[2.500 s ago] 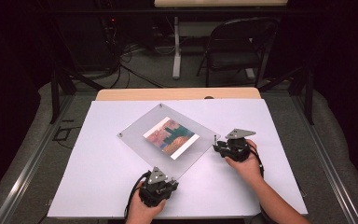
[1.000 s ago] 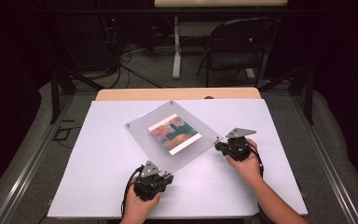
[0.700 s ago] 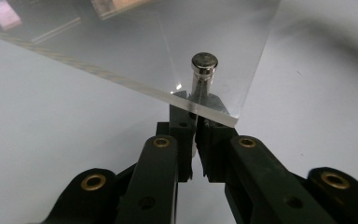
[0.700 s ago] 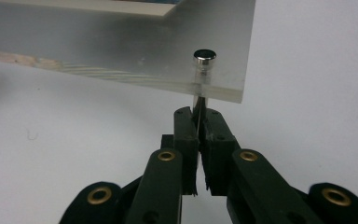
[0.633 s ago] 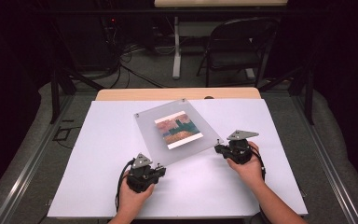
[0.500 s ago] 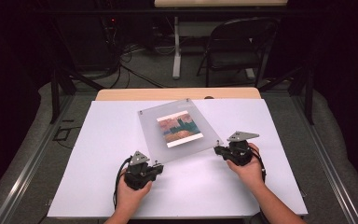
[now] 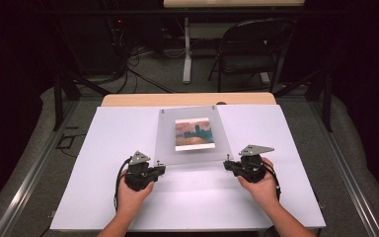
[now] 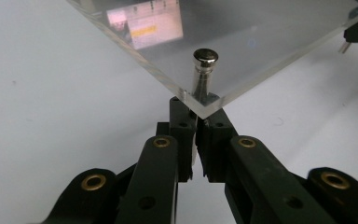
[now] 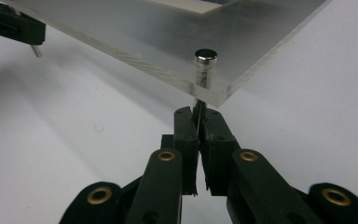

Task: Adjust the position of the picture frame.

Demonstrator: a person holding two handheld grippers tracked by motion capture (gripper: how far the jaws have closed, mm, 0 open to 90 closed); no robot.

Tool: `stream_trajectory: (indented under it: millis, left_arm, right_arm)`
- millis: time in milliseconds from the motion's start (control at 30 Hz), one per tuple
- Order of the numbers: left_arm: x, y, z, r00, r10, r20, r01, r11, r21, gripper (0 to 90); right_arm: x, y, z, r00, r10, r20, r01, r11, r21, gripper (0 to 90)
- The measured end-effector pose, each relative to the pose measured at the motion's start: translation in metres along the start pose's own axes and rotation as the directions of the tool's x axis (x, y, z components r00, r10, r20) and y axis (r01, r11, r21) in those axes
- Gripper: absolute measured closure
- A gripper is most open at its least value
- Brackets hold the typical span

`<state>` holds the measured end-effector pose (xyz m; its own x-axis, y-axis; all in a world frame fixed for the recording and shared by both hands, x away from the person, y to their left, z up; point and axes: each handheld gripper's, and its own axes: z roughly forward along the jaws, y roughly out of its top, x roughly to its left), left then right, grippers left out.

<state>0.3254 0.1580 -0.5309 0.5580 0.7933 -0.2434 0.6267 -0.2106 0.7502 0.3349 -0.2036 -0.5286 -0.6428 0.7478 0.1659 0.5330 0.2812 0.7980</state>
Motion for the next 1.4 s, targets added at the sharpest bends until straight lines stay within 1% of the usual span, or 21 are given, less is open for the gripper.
stream_trajectory:
  millis: [100, 233, 267, 300, 400, 467, 533, 667, 867, 933, 967, 1000, 1033, 1067, 1133, 1300, 1333, 1400]
  left_arm:
    - [0.004, 0.003, -0.001, 1.0, 0.006, -0.007, -0.006, 1.0, -0.002, 84.9]
    - [0.007, 0.004, 0.001, 0.9999, -0.001, -0.01, 0.001, 1.0, -0.004, 84.9]
    - [0.008, 0.004, 0.001, 0.9999, 0.002, -0.013, -0.002, 1.0, -0.002, 84.9]
    - [0.008, 0.003, 0.004, 0.9999, 0.002, -0.013, -0.002, 1.0, -0.003, 84.9]
    - [0.008, 0.003, 0.007, 1.0, 0.003, -0.009, -0.003, 1.0, 0.006, 84.9]
    - [0.008, 0.003, 0.01, 0.9999, 0.007, -0.009, -0.007, 0.9999, 0.009, 84.8]
    - [0.007, 0.003, 0.012, 0.9999, 0.004, -0.011, -0.004, 1.0, 0.003, 84.8]
    - [0.008, 0.005, 0.017, 0.9999, 0.006, -0.012, -0.006, 1.0, 0.007, 84.8]
    - [0.01, 0.005, 0.022, 0.9998, 0.009, -0.016, -0.008, 0.9998, 0.02, 84.7]
    - [0.011, 0.005, 0.023, 0.9999, 0.004, -0.013, -0.003, 0.9998, 0.022, 84.7]
    - [0.011, 0.004, 0.024, 0.9999, 0.001, -0.013, -0.001, 0.9998, 0.022, 84.6]
    - [0.011, 0.004, 0.025, 0.9998, 0.007, -0.017, -0.007, 0.9997, 0.022, 84.7]
    - [0.01, 0.003, 0.026, 0.9999, 0.005, -0.014, -0.005, 0.9996, 0.027, 84.6]
    - [0.009, 0.003, 0.026, 0.9998, 0.0, -0.019, 0.0, 0.9996, 0.027, 84.6]
    - [0.009, 0.002, 0.028, 0.9998, 0.008, -0.016, -0.008, 0.9996, 0.029, 84.6]
    - [0.01, -0.001, 0.031, 0.9998, 0.01, -0.017, -0.009, 0.9989, 0.045, 84.5]
    - [0.01, -0.001, 0.031, 0.9997, 0.012, -0.019, -0.011, 0.9988, 0.048, 84.5]
    - [0.01, -0.002, 0.032, 0.9996, 0.015, -0.023, -0.014, 0.9986, 0.05, 84.5]
  right_arm:
    - [0.004, 0.001, 0.0, 0.9999, 0.01, -0.009, -0.01, 1.0, -0.007, 85.8]
    - [0.006, 0.002, 0.003, 0.9999, 0.012, -0.006, -0.012, 1.0, -0.014, 85.8]
    - [0.006, 0.001, 0.003, 1.0, 0.009, -0.001, -0.009, 1.0, -0.007, 85.8]
    - [0.005, 0.001, 0.003, 1.0, 0.006, -0.002, -0.006, 1.0, -0.011, 85.8]
    - [0.003, -0.001, 0.006, 0.9998, 0.013, 0.017, -0.012, 1.0, -0.014, 85.8]
    - [0.001, -0.002, 0.007, 0.9995, 0.017, 0.025, -0.017, 1.0, -0.006, 85.7]
    - [0.0, -0.002, 0.008, 0.9993, 0.019, 0.032, -0.019, 1.0, -0.007, 85.7]
    - [-0.004, -0.002, 0.01, 0.9988, 0.022, 0.043, -0.021, 1.0, -0.01, 85.7]
    - [-0.006, -0.002, 0.014, 0.9982, 0.018, 0.057, -0.018, 1.0, 0.003, 85.7]
    - [-0.007, -0.003, 0.015, 0.9982, 0.013, 0.058, -0.013, 1.0, 0.007, 85.7]
    - [-0.007, -0.003, 0.016, 0.9981, 0.013, 0.06, -0.013, 1.0, 0.01, 85.7]
    - [-0.007, -0.004, 0.016, 0.9982, 0.012, 0.059, -0.013, 1.0, 0.01, 85.7]
    - [-0.007, -0.004, 0.016, 0.998, 0.011, 0.062, -0.012, 1.0, 0.016, 85.7]
    - [-0.008, -0.004, 0.017, 0.9979, 0.012, 0.064, -0.013, 1.0, 0.019, 85.7]
    - [-0.009, -0.005, 0.017, 0.9977, 0.012, 0.067, -0.013, 1.0, 0.023, 85.7]
    - [-0.009, -0.008, 0.02, 0.9976, 0.002, 0.069, -0.005, 0.999, 0.034, 85.7]
    - [-0.009, -0.009, 0.021, 0.9976, -0.001, 0.069, -0.003, 0.999, 0.049, 85.7]
    - [-0.01, -0.01, 0.022, 0.9977, -0.004, 0.068, 0.0, 0.999, 0.052, 85.7]
